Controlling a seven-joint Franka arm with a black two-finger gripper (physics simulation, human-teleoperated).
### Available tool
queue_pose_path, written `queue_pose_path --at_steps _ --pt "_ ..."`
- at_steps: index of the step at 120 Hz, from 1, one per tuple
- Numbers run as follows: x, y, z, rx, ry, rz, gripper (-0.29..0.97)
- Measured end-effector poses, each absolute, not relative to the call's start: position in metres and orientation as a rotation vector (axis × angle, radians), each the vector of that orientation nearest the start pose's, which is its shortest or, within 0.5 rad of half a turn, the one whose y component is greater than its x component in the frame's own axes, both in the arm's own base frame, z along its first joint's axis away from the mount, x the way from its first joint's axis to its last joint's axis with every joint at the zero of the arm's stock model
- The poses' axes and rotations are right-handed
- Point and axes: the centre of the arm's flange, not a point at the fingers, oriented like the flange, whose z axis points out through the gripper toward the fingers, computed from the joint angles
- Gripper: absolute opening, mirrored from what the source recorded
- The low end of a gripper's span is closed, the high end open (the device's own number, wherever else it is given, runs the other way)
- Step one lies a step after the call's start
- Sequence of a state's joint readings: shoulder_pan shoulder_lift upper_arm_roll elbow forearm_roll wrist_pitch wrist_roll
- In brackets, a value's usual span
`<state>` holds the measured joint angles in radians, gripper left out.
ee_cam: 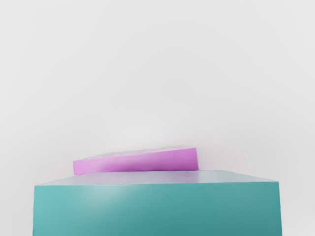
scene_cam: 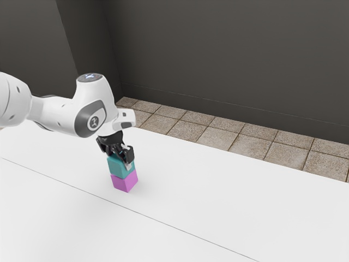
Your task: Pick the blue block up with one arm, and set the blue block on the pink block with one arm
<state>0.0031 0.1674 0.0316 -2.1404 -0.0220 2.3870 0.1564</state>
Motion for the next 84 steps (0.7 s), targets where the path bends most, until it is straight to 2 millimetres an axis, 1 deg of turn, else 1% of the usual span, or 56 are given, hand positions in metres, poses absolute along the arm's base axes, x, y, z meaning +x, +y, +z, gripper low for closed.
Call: queue_pose_path --at_steps 8,23,39,48,54,64,74,84 --pt "0.57 0.019 0.334 -3.138 0.17 -0.126 0.38" --pt "0.57 0.019 0.334 -3.141 0.178 -0.125 0.51" --pt "0.57 0.019 0.334 -3.142 0.187 -0.126 0.59" --pt "0.569 0.019 0.337 -3.141 0.19 -0.133 0.62" --pt "0.569 0.019 0.343 -3.14 0.194 -0.146 0.63" --pt "0.567 0.019 0.365 -3.133 0.2 -0.199 0.65" --pt "0.559 0.025 0.399 -3.126 0.191 -0.257 0.66" --pt "0.548 0.03 0.435 -3.125 0.176 -0.286 0.66"
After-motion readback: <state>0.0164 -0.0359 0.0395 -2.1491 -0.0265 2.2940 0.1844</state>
